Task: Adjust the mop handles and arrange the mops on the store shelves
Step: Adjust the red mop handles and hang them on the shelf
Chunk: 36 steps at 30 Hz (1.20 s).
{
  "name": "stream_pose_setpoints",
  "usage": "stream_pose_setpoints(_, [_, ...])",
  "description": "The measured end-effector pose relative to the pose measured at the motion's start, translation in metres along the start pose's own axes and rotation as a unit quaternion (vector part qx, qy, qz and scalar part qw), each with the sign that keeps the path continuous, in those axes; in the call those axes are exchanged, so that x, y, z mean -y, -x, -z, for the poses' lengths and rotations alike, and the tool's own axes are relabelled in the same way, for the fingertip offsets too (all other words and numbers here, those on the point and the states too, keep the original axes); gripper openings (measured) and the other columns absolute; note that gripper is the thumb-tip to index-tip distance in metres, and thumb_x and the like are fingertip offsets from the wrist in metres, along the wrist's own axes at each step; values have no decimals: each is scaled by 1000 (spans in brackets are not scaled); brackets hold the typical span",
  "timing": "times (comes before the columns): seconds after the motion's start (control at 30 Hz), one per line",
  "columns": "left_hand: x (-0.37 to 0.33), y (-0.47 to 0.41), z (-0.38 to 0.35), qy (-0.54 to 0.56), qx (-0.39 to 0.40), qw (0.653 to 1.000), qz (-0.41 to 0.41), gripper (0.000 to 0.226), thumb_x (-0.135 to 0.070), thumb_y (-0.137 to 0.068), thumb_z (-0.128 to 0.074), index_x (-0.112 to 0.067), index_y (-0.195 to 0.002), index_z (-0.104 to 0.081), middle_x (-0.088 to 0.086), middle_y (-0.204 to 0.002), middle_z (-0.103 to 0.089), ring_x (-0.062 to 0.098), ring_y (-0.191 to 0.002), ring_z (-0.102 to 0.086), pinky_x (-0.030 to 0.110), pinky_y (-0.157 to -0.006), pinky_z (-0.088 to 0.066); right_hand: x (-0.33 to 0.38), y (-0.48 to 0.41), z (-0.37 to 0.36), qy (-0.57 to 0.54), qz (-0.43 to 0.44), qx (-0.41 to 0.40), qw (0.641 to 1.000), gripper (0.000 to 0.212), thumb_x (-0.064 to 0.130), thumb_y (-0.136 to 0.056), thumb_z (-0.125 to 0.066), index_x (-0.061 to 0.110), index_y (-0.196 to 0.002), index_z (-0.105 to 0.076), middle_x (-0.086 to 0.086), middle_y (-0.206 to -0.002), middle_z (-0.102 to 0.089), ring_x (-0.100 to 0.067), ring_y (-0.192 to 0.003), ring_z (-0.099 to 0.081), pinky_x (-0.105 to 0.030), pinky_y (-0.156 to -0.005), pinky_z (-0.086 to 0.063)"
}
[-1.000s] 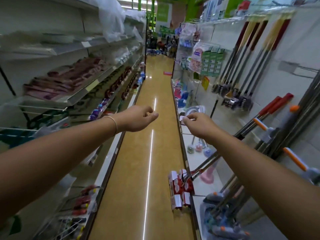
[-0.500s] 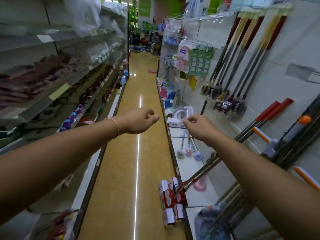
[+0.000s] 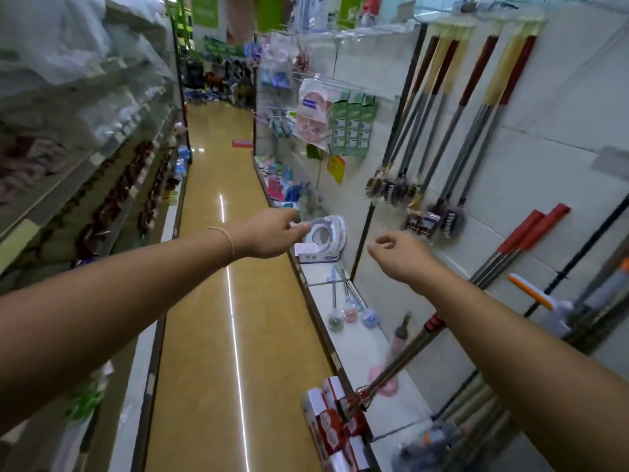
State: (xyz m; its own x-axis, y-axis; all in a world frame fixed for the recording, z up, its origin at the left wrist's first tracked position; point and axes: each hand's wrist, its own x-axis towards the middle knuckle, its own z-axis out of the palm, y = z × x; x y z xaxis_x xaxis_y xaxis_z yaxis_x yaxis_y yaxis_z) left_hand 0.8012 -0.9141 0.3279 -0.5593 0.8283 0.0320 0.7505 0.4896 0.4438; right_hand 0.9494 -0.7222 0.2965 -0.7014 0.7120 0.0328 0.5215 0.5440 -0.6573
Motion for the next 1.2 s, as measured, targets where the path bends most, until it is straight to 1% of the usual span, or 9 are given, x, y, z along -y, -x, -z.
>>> stream_pose_setpoints(0.13, [14, -34, -13, -8, 8, 999, -37, 51, -50, -102, -35, -15, -134, -51, 9, -128, -61, 23, -111, -58, 31, -85, -45, -8, -20, -6, -4, -36, -8, 999, 46, 35, -96, -59, 8, -133, -57, -12, -131, -61, -27, -115, -59, -46, -100, -50])
stream_pose_setpoints(0.27, [19, -70, -32, 11, 26, 997, -69, 45, -47, -101, -38, -16, -129, -53, 10, -124, -62, 23, -108, -59, 36, -92, -49, -21, -40, -6, -5, -66, -32, 997, 49, 38, -94, -61, 8, -133, -57, -11, -131, -62, -26, -116, -60, -45, -102, -49])
stream_pose_setpoints(0.37, [18, -97, -44, -2, 38, 996, -84, 45, -49, -101, -37, -15, -123, -57, 10, -121, -63, 23, -103, -58, 39, -92, -50, -35, -56, -6, 11, -75, -36, 997, 49, 38, -95, -61, 8, -134, -57, -11, -130, -61, -27, -115, -60, -43, -100, -50])
stream_pose_setpoints(0.6, [14, -167, -64, -44, 56, 991, -109, 53, -51, -100, -37, -13, -134, -51, 10, -130, -60, 25, -113, -57, 37, -95, -48, -74, -117, -9, -7, -106, -47, 993, 47, 39, -92, -62, 10, -129, -61, -11, -128, -64, -28, -114, -61, -45, -100, -50])
stream_pose_setpoints(0.8, [4, -241, -75, -39, 75, 989, -119, 55, -58, -98, -35, -17, -129, -53, 9, -128, -62, 26, -117, -57, 45, -99, -49, -102, -168, 7, -26, -135, -48, 989, 50, 38, -94, -60, 9, -135, -58, -11, -135, -60, -28, -118, -58, -43, -101, -49])
stream_pose_setpoints(0.97, [-18, -291, -95, -35, 88, 987, -132, 52, -56, -99, -34, -17, -127, -55, 9, -124, -64, 28, -112, -59, 46, -98, -48, -128, -199, 24, -28, -159, -61, 985, 47, 39, -94, -60, 10, -132, -60, -10, -133, -60, -28, -114, -59, -39, -94, -51])
stream_pose_setpoints(1.07, [-34, -313, -115, -31, 113, 981, -157, 54, -51, -101, -37, -12, -135, -50, 12, -130, -61, 29, -117, -58, 43, -101, -47, -147, -205, 30, -18, -174, -69, 982, 44, 40, -94, -59, 12, -127, -62, -8, -127, -62, -25, -104, -60, -33, -83, -48])
stream_pose_setpoints(1.1, [-39, -320, -122, -31, 124, 978, -164, 56, -52, -101, -36, -12, -138, -48, 12, -133, -59, 29, -119, -57, 42, -102, -46, -154, -206, 31, -16, -181, -73, 981, 44, 40, -94, -58, 12, -127, -62, -8, -126, -63, -25, -104, -60, -33, -84, -48])
stream_pose_setpoints(1.2, [-54, -339, -144, -30, 156, 969, -189, 57, -54, -100, -36, -14, -140, -45, 10, -135, -58, 26, -120, -56, 40, -102, -46, -177, -207, 32, -19, -210, -89, 973, 47, 42, -92, -60, 11, -128, -63, -8, -129, -63, -27, -114, -60, -38, -99, -49])
